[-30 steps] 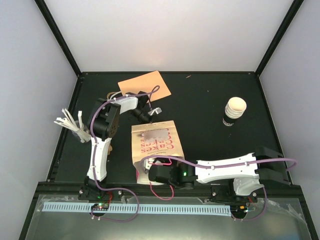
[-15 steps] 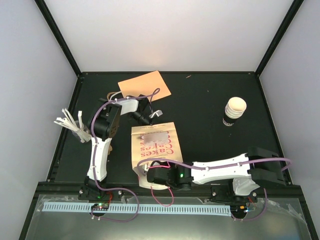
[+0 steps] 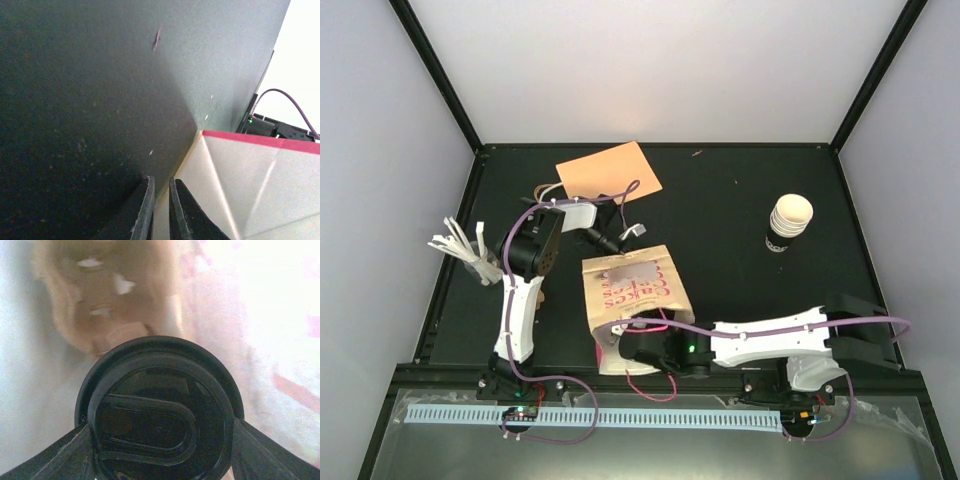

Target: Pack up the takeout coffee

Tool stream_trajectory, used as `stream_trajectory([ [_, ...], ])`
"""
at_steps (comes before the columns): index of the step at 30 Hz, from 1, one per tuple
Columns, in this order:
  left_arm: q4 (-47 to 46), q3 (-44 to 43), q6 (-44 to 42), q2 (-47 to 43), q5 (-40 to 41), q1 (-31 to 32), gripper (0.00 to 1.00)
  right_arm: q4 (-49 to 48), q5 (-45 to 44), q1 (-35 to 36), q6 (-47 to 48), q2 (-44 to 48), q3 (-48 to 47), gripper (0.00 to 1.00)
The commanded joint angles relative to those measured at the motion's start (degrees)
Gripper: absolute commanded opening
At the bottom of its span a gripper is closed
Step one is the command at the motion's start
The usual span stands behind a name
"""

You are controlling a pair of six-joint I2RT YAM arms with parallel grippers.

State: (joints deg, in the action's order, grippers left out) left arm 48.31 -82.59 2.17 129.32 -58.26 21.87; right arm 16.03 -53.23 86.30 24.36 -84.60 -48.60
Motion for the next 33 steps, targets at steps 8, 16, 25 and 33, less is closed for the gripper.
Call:
stream_trajectory([
  [8, 0.4, 3.5, -0.3, -2.9, 0.2, 2.4, 0.13, 2.4, 2.3, -0.7, 1.4, 7.0, -2.6, 0.48],
  [16, -3.7, 5.4, 2.1, -4.0, 0.4, 2.8, 0.12, 14.1, 5.5, -0.7, -8.6, 6.0, -3.4, 0.46],
  [25, -2.6, 3.2, 1.1, -1.3, 0.1, 3.7, 0.12, 15.0, 5.8, -0.7, -12.4, 4.0, -2.4, 0.45],
  [33, -2.9, 2.4, 0.3, -0.1, -0.9, 4.2, 0.12, 17.2, 9.5, -0.7, -15.2, 1.9, -3.6, 0.44],
])
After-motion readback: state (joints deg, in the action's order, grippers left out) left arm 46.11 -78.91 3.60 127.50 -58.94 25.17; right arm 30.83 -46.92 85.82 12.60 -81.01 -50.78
